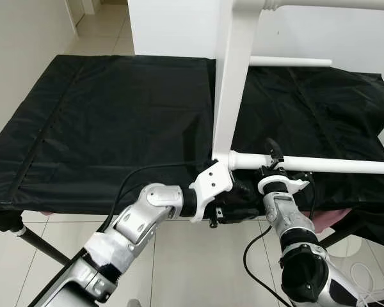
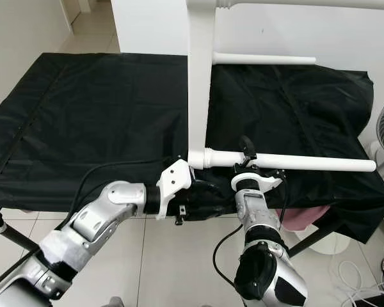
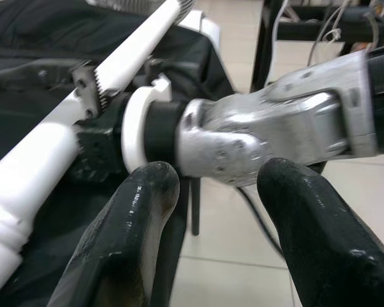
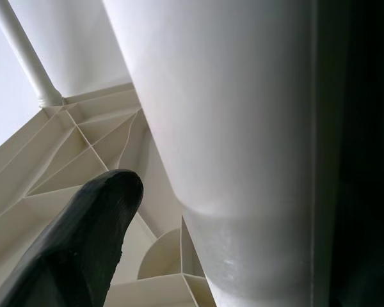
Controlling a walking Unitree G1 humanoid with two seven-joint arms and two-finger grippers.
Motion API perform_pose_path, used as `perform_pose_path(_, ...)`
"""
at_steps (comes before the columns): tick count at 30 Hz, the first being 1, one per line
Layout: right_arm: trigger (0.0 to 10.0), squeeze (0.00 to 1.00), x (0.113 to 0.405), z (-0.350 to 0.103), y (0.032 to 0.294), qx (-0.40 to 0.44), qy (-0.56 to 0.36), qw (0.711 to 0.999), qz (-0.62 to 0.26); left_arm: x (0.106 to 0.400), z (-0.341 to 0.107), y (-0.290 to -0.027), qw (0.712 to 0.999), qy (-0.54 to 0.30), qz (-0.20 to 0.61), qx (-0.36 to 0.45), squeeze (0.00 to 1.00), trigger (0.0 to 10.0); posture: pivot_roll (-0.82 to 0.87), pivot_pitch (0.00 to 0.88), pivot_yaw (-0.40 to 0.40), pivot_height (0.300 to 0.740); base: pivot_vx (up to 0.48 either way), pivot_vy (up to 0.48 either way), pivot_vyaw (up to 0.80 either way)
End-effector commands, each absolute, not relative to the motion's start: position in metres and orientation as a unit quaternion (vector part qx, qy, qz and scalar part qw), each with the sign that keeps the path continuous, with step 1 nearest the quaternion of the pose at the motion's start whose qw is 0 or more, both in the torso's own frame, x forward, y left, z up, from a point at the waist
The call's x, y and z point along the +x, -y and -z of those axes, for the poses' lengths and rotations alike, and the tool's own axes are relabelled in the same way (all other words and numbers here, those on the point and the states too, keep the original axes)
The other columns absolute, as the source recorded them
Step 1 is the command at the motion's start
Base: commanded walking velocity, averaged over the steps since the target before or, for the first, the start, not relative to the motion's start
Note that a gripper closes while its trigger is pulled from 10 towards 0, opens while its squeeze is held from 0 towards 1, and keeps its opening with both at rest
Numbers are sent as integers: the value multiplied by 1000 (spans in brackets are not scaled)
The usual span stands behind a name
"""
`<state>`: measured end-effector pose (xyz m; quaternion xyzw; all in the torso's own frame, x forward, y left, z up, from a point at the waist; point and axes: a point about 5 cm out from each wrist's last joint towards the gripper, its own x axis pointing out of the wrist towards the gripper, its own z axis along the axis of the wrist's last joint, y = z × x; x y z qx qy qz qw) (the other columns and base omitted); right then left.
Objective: Building children table
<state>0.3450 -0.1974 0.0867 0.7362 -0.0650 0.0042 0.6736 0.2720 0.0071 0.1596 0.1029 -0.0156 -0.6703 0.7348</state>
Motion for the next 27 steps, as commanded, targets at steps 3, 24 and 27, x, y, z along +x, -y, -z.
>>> perform_pose_path(3,10000,0,327,-56,200,743,30,667,56,280,-163,2,716,19,688,117,0,10000,-18,74,35,740,0,0,0)
perform_pose_path(24,10000,0,322,-53,198,743,37,666,60,352,-187,7,833,63,525,160,0,10000,-34,94,62,740,0,0,0)
perform_pose_path(27,10000,0,321,-53,198,744,39,665,61,357,-190,6,844,75,504,170,0,10000,-38,101,69,740,0,0,0)
